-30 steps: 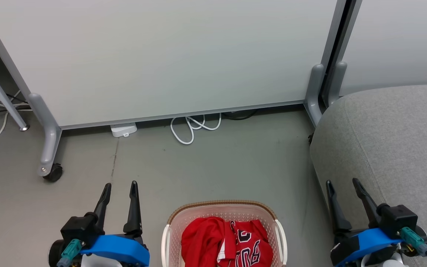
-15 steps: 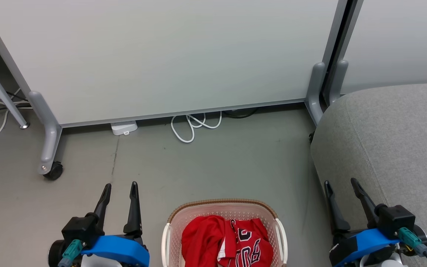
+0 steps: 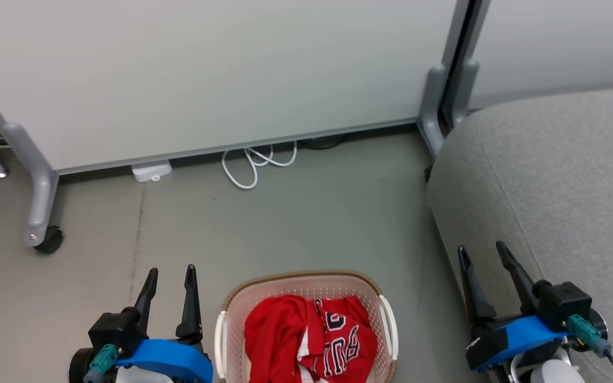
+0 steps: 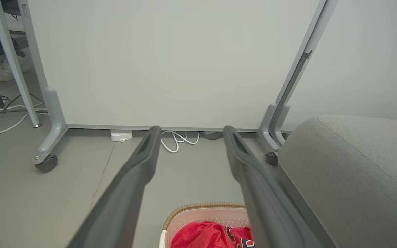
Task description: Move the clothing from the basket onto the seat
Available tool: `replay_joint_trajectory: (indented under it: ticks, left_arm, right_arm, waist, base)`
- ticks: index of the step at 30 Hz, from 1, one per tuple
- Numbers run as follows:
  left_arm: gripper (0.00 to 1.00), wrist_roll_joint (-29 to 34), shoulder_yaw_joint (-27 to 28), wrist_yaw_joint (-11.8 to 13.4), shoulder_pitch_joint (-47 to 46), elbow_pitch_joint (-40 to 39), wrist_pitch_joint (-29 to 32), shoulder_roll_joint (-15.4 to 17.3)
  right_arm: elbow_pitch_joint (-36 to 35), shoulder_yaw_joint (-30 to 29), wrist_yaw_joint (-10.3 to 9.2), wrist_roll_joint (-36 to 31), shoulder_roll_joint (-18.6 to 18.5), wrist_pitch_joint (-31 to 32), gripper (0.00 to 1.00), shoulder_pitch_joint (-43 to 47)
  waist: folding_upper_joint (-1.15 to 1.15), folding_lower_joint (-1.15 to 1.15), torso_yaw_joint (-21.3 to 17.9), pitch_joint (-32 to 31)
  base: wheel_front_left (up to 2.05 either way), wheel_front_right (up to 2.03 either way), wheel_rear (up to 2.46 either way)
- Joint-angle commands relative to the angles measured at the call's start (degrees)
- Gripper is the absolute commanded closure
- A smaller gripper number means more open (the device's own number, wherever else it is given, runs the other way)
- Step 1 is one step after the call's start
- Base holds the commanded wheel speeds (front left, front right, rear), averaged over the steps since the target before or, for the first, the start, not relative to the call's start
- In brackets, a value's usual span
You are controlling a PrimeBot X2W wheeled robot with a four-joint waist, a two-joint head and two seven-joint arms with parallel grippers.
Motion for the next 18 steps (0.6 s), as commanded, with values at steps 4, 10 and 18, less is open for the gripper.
replay_joint_trajectory:
  ticks: [4, 10, 18]
  left_arm:
    - [0.0, -0.2, 0.4, -0.4, -2.2, 2.1, -0.2, 0.1]
    - [0.0, 0.5, 0.8, -0.6, -5.5, 6.9, -0.2, 0.4]
    - [0.0, 3.4, 0.6, -0.4, -12.7, 16.9, -0.2, 3.7]
  right_arm:
    - [-1.1, 0.6, 0.01, 0.6, -0.3, -0.2, 0.0, -2.1]
    - [-3.1, 2.5, 0.01, 1.3, -0.2, -0.2, 0.0, -4.7]
    - [-6.0, 6.4, 0.01, 3.7, -0.2, -0.2, 0.0, -9.2]
  waist:
    - [0.0, 0.0, -4.3, 5.0]
    - [0.0, 0.0, -9.0, 12.0]
    - [0.0, 0.0, -14.5, 21.3]
  base:
    - [0.0, 0.0, 0.0]
    - [0.0, 0.0, 0.0]
    - [0.0, 0.0, 0.0]
